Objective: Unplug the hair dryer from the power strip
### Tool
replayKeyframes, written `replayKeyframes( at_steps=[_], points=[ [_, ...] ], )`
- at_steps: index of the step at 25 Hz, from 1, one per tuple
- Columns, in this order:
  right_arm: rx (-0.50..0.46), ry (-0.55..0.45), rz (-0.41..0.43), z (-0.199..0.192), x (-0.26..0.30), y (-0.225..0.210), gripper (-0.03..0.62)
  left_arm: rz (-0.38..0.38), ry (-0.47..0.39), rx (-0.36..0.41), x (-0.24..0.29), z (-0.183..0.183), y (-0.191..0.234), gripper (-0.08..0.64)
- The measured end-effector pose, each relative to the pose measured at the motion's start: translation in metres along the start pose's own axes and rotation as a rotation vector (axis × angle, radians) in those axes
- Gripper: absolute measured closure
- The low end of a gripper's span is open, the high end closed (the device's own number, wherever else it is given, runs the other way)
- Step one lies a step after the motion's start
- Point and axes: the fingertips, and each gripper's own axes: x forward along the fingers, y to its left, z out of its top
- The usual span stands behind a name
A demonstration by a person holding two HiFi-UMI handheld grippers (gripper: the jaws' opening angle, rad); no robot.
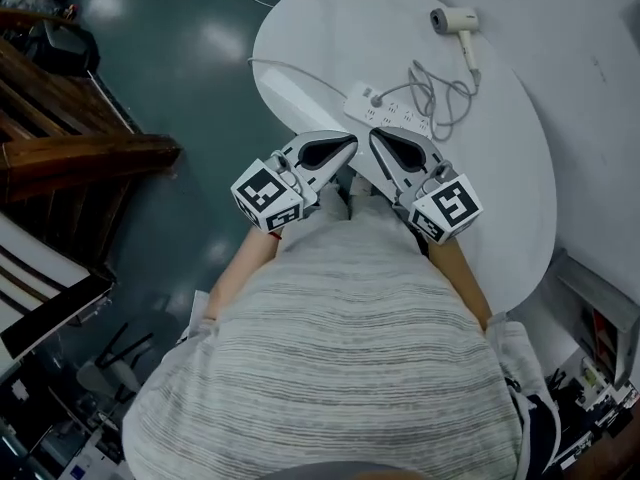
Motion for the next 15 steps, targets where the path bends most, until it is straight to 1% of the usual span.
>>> replayKeyframes(
  at_steps=[5,10,15],
  points=[
    [0.015,-0.003,-0.078,-0.003,-0.005,-0.016,0.566,-0.100,0.080,0.052,0.024,-0.003,0.008,0.554],
    [0.049,0.009,-0.175,-0.015,-0.002,-0.031,0.566,-0.233,0.188,0.115,0.045,-0.017,0.023,0.554],
    [0.090,0.012,-0.267,-0.018,0.008,-0.043,0.566,-0.353,0.257,0.153,0.058,-0.019,0.040,0.553]
  ],
)
